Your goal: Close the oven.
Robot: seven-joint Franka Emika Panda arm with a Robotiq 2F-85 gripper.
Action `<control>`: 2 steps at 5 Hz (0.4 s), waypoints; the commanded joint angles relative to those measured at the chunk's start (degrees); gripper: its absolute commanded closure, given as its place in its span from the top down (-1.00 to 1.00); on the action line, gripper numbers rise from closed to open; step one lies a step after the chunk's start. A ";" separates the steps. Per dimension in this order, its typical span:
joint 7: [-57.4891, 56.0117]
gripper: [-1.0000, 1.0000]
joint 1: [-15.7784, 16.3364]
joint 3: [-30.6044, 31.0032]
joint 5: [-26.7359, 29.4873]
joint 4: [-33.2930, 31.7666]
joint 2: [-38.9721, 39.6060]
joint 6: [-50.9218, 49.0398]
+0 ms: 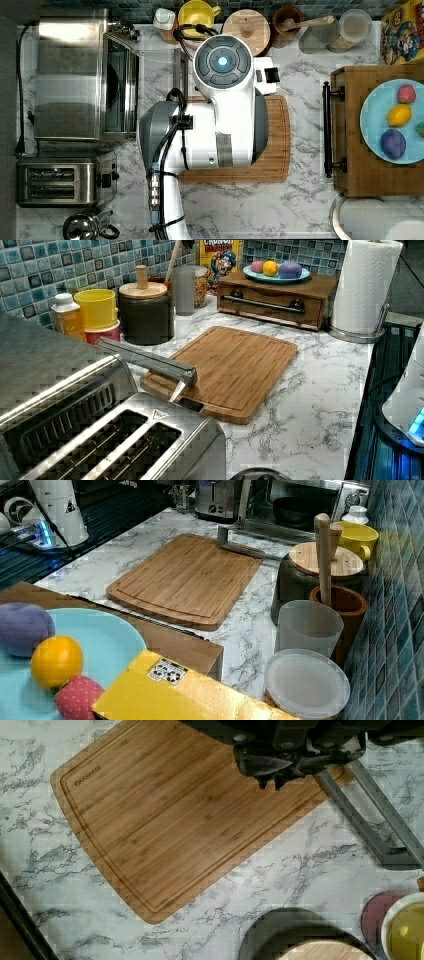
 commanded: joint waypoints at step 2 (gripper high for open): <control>-22.00 -1.00 -3.85 -1.39 13.46 -8.64 -1.66 8.60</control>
